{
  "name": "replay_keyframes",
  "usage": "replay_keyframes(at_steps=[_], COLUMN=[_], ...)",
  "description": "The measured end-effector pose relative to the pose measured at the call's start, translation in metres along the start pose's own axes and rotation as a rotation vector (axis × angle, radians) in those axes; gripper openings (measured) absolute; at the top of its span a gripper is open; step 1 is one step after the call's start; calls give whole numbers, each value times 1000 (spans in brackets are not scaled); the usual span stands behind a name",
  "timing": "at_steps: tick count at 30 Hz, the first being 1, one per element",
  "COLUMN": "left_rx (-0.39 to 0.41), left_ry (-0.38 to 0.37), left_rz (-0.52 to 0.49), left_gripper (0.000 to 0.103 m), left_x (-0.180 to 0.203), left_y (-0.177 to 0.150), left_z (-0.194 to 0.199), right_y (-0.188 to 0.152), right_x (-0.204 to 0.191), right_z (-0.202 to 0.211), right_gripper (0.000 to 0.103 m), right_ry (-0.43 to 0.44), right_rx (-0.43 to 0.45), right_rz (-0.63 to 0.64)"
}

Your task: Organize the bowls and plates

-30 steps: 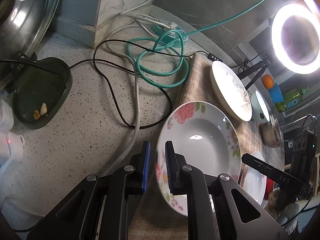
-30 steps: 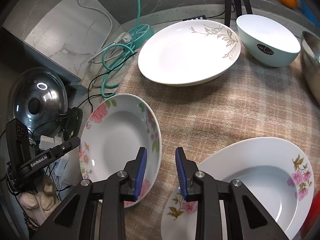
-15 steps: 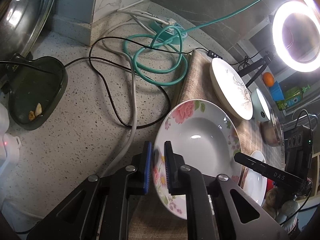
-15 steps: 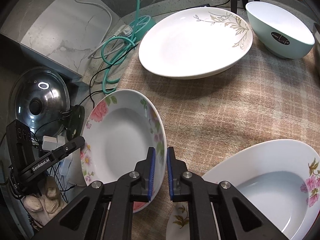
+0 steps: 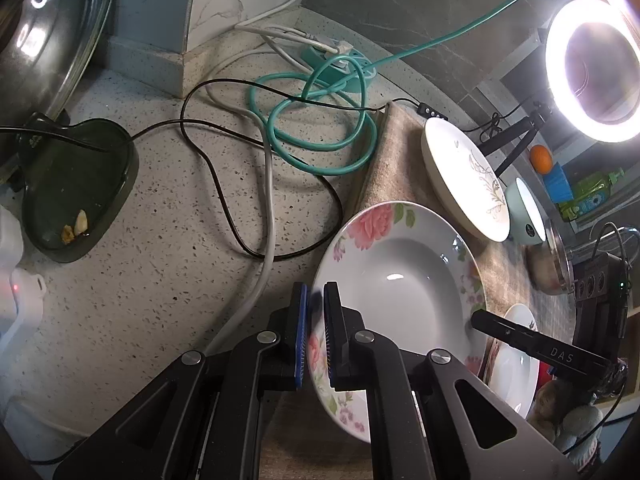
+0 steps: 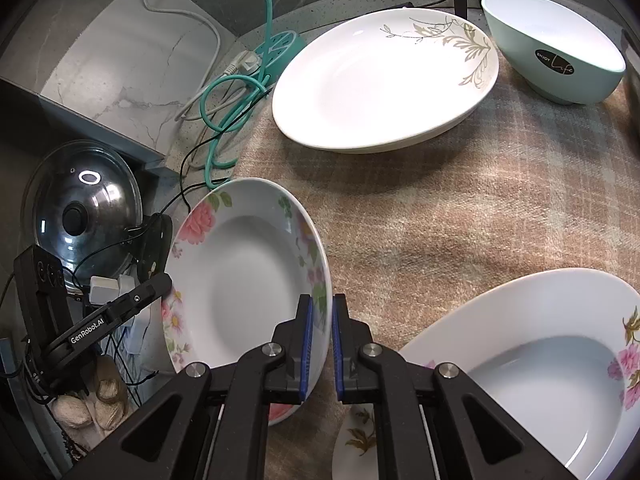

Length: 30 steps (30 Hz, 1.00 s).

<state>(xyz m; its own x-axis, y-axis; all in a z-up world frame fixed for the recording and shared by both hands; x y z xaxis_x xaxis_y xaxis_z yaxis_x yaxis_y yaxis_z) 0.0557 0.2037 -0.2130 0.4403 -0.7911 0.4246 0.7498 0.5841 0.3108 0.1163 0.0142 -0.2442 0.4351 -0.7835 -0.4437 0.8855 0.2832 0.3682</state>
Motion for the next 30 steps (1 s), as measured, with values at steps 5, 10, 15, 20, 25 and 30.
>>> replay_keyframes(at_steps=[5,10,15,20,25,30], left_rx=[3,10,18,23,25,27], left_ry=[6,6,-6,-18,-33,-50], left_rz=[-5,-11,-15,-31,-51,-71], left_gripper=[7,7,7,7,7,7], left_x=[2,4,10,20,33,45], left_y=[0,1,3,2,1,-1], left_z=[1,5,10,15,18,21], right_y=[0,0,-1,-5,-7,-11], right_x=[-1,-1,-2,1,7,14], right_z=[2,4,12,24,37,48], right_gripper=[9,9,9,9,9,9], right_ry=[-11,-2,2,0,1,0], right_rx=[5,7,20,36,55,72], right_rz=[12,5,3,-8,-26,-42])
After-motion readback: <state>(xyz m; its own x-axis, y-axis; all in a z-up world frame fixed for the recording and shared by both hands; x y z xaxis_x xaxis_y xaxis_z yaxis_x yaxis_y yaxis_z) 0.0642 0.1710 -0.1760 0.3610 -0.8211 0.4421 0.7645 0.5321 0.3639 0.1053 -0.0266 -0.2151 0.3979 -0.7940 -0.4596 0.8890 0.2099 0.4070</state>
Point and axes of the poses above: each gripper's, at about its wrist camera, not at the fingertips, and z roughly against the way its jaws point, x to its right, y to its top, the point moved 7 cm from there along -z, roughly the way its jaws point, and after that the axes turned 7 degrees about z, right-handed, at the moved point
